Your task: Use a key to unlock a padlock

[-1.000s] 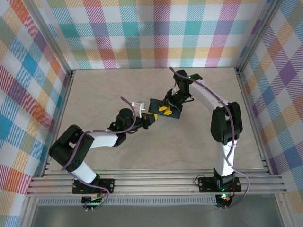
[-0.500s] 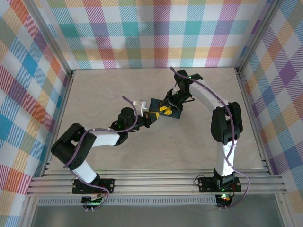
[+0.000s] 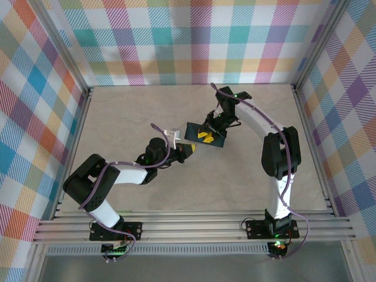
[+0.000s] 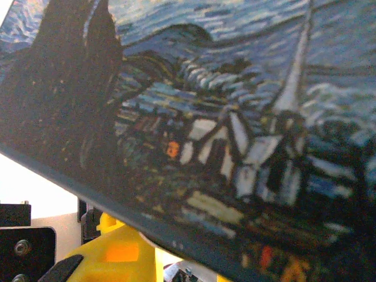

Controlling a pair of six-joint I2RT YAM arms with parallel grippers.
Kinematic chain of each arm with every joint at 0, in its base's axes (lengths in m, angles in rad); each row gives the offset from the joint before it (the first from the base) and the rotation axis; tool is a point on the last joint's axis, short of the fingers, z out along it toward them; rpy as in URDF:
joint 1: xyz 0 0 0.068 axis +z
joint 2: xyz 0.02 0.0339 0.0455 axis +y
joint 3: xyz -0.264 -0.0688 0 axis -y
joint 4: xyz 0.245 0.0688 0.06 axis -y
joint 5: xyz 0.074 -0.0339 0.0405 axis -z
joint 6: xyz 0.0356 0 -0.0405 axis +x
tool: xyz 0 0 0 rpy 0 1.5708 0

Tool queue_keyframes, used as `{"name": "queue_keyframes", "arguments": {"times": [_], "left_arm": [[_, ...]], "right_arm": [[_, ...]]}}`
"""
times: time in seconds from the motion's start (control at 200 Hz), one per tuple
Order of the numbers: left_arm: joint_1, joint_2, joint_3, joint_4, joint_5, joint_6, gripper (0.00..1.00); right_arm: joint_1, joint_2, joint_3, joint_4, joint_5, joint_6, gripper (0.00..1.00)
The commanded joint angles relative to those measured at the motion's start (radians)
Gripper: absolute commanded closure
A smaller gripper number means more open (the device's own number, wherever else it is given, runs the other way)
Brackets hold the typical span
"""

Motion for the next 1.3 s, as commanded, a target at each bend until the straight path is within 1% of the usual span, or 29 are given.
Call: {"name": "queue_keyframes", "arguments": {"times": [0.0,0.54,0.77,1.035,1.14,1.21,1.295], "left_arm": [[-0.008,-0.002,0.01,0.034,-0.011,0.012,1.0],[-0.009,0.044,0.073,0.071,-0.018,-0.002,1.0],[-0.026,0.077,0.107,0.076,-0.019,-0.002,1.0],[-0.055,0.113,0.119,0.138,-0.048,-0.03,1.0],[-0.054,0.105,0.091,0.166,-0.093,-0.035,1.0],[-0.048,0.09,0.079,0.148,-0.11,-0.03,1.0],[-0.045,0.069,0.076,0.075,-0.112,-0.01,1.0]], "right_arm": [[-0.001,-0.028,-0.001,0.001,-0.038,-0.003,1.0],[-0.001,-0.033,-0.018,0.01,-0.049,0.005,1.0],[0.003,-0.034,-0.021,0.019,-0.057,0.015,1.0],[0.007,-0.039,-0.036,0.038,-0.071,0.034,1.0],[0.006,-0.039,-0.038,0.027,-0.053,0.019,1.0],[0.007,-0.039,-0.052,0.025,-0.031,0.006,1.0],[0.007,-0.038,-0.077,0.044,-0.013,0.0,1.0]]}}
